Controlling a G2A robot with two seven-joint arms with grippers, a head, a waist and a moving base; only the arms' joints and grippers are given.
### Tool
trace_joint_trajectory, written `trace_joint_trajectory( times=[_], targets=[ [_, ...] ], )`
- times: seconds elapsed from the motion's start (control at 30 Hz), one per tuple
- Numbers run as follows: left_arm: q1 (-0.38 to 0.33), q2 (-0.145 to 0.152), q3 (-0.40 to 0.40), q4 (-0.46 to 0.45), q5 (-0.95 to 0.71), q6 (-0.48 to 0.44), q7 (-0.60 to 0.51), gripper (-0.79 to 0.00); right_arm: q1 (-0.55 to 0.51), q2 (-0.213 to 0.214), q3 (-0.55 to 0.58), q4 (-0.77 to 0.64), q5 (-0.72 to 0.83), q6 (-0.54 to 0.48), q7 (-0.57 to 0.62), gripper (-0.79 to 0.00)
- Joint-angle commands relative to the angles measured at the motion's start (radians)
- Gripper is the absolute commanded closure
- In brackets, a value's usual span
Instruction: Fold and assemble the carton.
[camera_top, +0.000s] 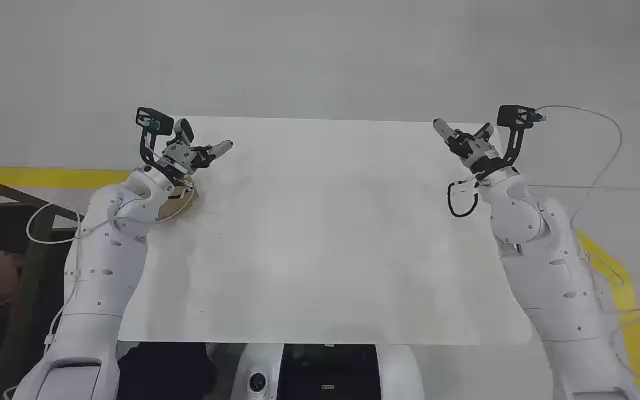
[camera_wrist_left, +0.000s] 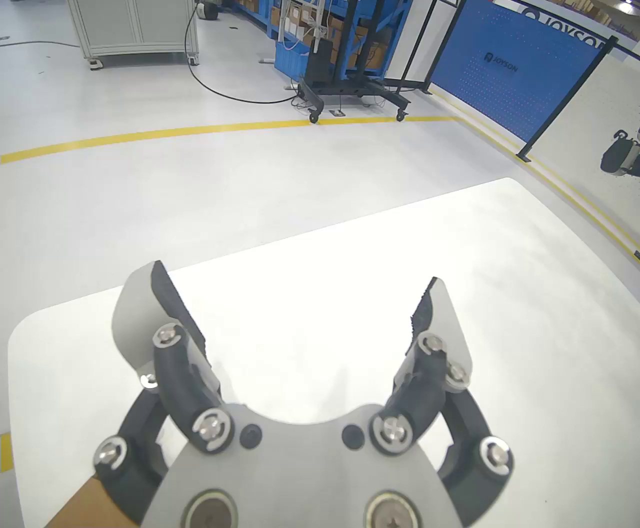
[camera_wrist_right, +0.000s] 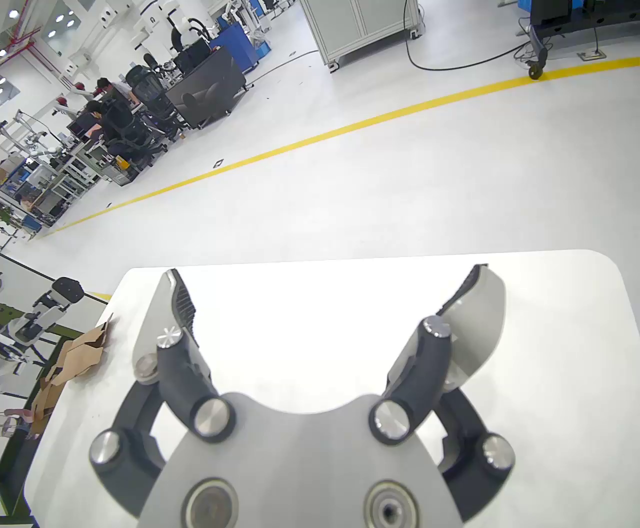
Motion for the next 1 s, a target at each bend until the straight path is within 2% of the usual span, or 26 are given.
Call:
trace_joint_trajectory(
  times=[0.0,0.87,0.97],
  targets=[
    [0.0,0.0,0.0,0.0,0.0,0.0,0.0,-0.785,0.0,0.0,0.0,0.0,0.0,0.0,0.0,-0.785],
    [0.0,0.0,0.0,0.0,0.0,0.0,0.0,-0.785,0.0,0.0,0.0,0.0,0.0,0.0,0.0,-0.784],
    [0.007,-0.001,-0.012,0.008,-0.103,0.009,-0.062,-0.785,0.0,0.0,0.0,0.0,0.0,0.0,0.0,-0.785]
  ],
)
